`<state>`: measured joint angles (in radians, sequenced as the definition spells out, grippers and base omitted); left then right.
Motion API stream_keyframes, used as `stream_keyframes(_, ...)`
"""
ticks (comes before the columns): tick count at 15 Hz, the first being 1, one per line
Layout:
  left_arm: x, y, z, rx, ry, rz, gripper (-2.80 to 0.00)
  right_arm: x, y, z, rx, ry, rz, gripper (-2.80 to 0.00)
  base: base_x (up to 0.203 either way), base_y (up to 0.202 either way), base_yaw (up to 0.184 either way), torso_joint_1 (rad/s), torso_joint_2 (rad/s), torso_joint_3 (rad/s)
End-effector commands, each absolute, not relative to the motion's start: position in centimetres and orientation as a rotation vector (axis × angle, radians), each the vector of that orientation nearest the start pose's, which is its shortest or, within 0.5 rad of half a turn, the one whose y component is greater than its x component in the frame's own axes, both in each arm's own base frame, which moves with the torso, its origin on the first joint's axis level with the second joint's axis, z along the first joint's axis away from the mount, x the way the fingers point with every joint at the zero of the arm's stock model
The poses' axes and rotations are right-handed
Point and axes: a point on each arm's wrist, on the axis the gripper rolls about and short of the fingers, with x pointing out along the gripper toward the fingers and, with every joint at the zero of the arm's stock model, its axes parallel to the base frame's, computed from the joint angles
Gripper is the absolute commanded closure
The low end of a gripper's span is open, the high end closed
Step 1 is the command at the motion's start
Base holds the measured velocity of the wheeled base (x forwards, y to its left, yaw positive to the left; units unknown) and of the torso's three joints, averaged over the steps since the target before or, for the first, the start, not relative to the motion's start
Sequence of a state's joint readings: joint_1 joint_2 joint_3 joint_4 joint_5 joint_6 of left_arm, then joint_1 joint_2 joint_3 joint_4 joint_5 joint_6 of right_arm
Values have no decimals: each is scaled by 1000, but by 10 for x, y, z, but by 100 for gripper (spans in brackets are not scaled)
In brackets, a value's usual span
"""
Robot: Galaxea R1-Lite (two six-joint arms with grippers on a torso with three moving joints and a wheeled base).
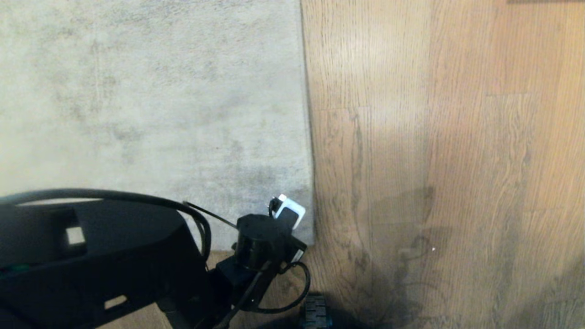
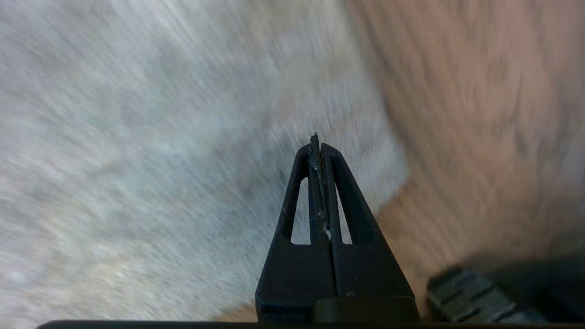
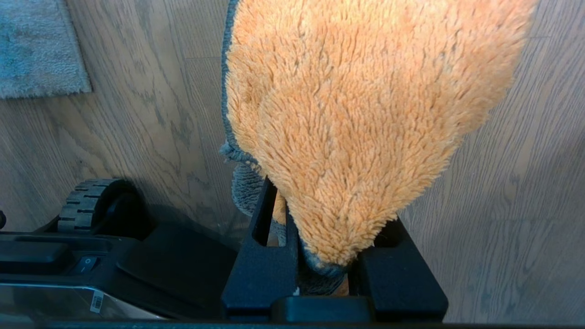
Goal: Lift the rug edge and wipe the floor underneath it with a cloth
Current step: Lay down the carpet
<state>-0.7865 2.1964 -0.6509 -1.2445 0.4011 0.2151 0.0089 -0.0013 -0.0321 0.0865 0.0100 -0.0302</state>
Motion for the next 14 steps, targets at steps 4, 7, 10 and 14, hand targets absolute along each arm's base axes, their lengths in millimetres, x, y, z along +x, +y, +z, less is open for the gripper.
stream_keyframes(4,265,-240,-3,422,266,-387,0,-25,0,75,-31,55,21,0,0,0,0,0,0,0)
stream_keyframes(7,267,-239,-15,426,268,-382,0,-25,0,75,-31,55,21,0,0,0,0,0,0,0)
stream_keyframes(10,269,-241,-19,422,264,-382,0,-25,0,75,-31,54,21,0,0,0,0,0,0,0)
stream_keyframes(14,267,-239,-5,405,239,-379,0,-25,0,75,-31,55,21,0,0,0,0,0,0,0)
